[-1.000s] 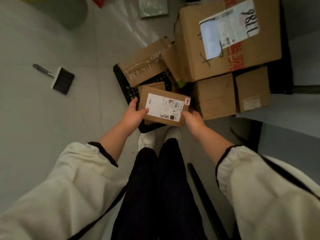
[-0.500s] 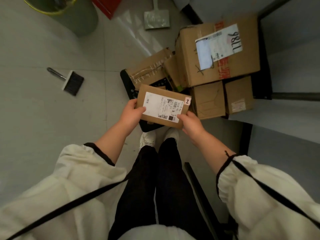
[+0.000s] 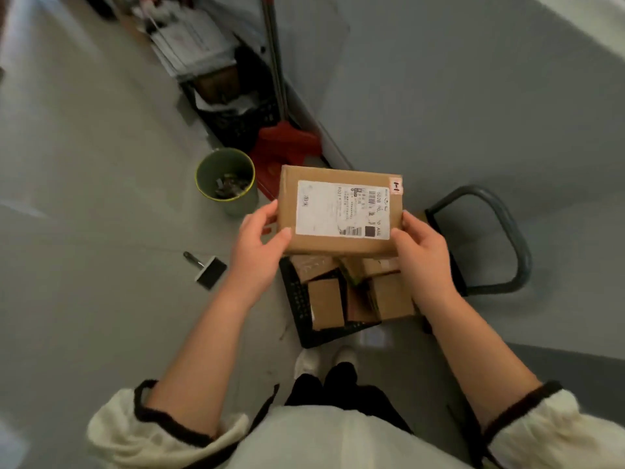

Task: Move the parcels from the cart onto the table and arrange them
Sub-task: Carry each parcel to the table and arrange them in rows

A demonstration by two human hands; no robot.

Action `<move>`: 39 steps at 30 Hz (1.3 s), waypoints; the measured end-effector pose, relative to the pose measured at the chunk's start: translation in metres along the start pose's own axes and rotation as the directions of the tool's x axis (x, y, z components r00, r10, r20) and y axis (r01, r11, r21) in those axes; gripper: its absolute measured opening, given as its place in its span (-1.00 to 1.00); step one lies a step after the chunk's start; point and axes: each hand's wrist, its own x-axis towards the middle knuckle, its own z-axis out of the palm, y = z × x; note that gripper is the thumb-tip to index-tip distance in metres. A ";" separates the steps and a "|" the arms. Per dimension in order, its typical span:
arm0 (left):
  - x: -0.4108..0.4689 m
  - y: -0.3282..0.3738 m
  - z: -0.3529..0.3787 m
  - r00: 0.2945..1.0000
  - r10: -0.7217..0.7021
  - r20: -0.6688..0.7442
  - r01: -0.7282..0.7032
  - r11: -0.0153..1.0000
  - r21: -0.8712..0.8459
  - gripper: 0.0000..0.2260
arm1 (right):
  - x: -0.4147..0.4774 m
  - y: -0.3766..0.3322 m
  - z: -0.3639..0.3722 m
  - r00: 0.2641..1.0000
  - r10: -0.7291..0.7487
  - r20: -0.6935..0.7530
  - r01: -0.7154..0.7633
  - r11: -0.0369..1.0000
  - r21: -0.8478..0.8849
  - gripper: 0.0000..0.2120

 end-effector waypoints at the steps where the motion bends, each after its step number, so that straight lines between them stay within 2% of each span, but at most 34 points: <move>1: -0.009 0.022 -0.010 0.997 0.065 -0.049 -0.065 0.998 0.004 -0.57 | -0.004 -0.020 -0.003 0.999 -0.031 -0.007 0.031 0.998 0.059 -0.65; 2: -0.019 0.043 -0.019 0.986 0.136 -0.097 -0.134 0.990 0.031 -0.56 | -0.006 -0.035 -0.006 0.999 -0.034 -0.020 0.036 0.992 0.117 -0.67; 4: -0.041 0.082 -0.033 0.931 0.323 -0.168 -0.298 0.941 0.160 -0.54 | -0.006 -0.060 -0.008 0.998 0.066 -0.020 -0.057 0.954 0.295 -0.73; 7: -0.069 0.128 -0.030 0.758 0.630 -0.167 -0.519 0.738 0.431 -0.55 | -0.002 -0.072 -0.003 0.953 0.291 0.087 -0.288 0.775 0.562 -0.77; 9: -0.080 0.145 -0.016 0.669 0.731 -0.133 -0.553 0.609 0.568 -0.56 | -0.003 -0.072 0.007 0.912 0.383 0.148 -0.390 0.692 0.608 -0.77; 12: -0.087 0.152 0.001 0.666 0.742 -0.081 -0.517 0.537 0.667 -0.57 | -0.006 -0.068 0.013 0.884 0.440 0.160 -0.442 0.673 0.593 -0.84; 16: -0.078 0.149 -0.004 0.682 0.724 -0.103 -0.538 0.593 0.600 -0.54 | -0.006 -0.077 0.003 0.900 0.425 0.094 -0.396 0.710 0.583 -0.83; 19: -0.062 0.143 -0.021 0.721 0.669 -0.179 -0.567 0.719 0.403 -0.54 | -0.011 -0.107 -0.010 0.954 0.294 -0.055 -0.238 0.858 0.454 -0.85; 21: -0.047 0.137 -0.034 0.807 0.544 -0.230 -0.525 0.839 0.140 -0.59 | -0.020 -0.133 -0.017 0.986 0.074 -0.148 -0.035 0.967 0.252 -0.90; 22: -0.039 0.133 -0.041 0.863 0.442 -0.245 -0.464 0.885 -0.039 -0.65 | -0.027 -0.146 -0.018 0.983 -0.062 -0.171 0.087 0.986 0.143 -0.88; 23: -0.031 0.128 -0.048 0.920 0.311 -0.238 -0.369 0.892 -0.261 -0.69 | -0.033 -0.156 -0.017 0.963 -0.197 -0.181 0.206 0.978 0.029 -0.84; 25: -0.020 0.116 -0.057 0.989 0.066 -0.135 -0.139 0.738 -0.660 -0.69 | -0.048 -0.172 -0.012 0.878 -0.446 -0.172 0.388 0.875 -0.290 -0.79; 26: -0.019 0.112 -0.059 0.996 0.018 -0.091 -0.080 0.665 -0.743 -0.68 | -0.055 -0.177 -0.007 0.824 -0.549 -0.138 0.445 0.779 -0.442 -0.76; 27: -0.021 0.109 -0.062 0.997 0.003 -0.073 -0.058 0.640 -0.767 -0.69 | -0.060 -0.179 -0.002 0.777 -0.622 -0.097 0.486 0.691 -0.536 -0.72; 28: -0.024 0.108 -0.065 0.997 0.013 -0.077 -0.067 0.645 -0.761 -0.71 | -0.064 -0.179 0.002 0.753 -0.655 -0.072 0.509 0.647 -0.567 -0.69; 31: -0.029 0.118 -0.075 0.975 0.121 -0.187 -0.215 0.726 -0.653 -0.70 | -0.069 -0.180 -0.001 0.741 -0.661 -0.121 0.544 0.696 -0.468 -0.65; 33: -0.033 0.132 -0.085 0.918 0.261 -0.298 -0.382 0.783 -0.490 -0.67 | -0.070 -0.182 -0.007 0.713 -0.683 -0.160 0.600 0.712 -0.365 -0.61; 34: -0.035 0.141 -0.091 0.870 0.344 -0.354 -0.476 0.775 -0.415 -0.66 | -0.071 -0.183 -0.008 0.683 -0.710 -0.170 0.648 0.697 -0.308 -0.55; 37: -0.050 0.163 -0.104 0.677 0.540 -0.501 -0.713 0.649 -0.264 -0.61 | -0.075 -0.182 -0.007 0.586 -0.787 -0.191 0.782 0.611 -0.118 -0.34; 39: -0.059 0.168 -0.109 0.540 0.629 -0.559 -0.796 0.598 -0.097 -0.56 | -0.078 -0.178 -0.003 0.506 -0.835 -0.216 0.849 0.526 -0.045 -0.33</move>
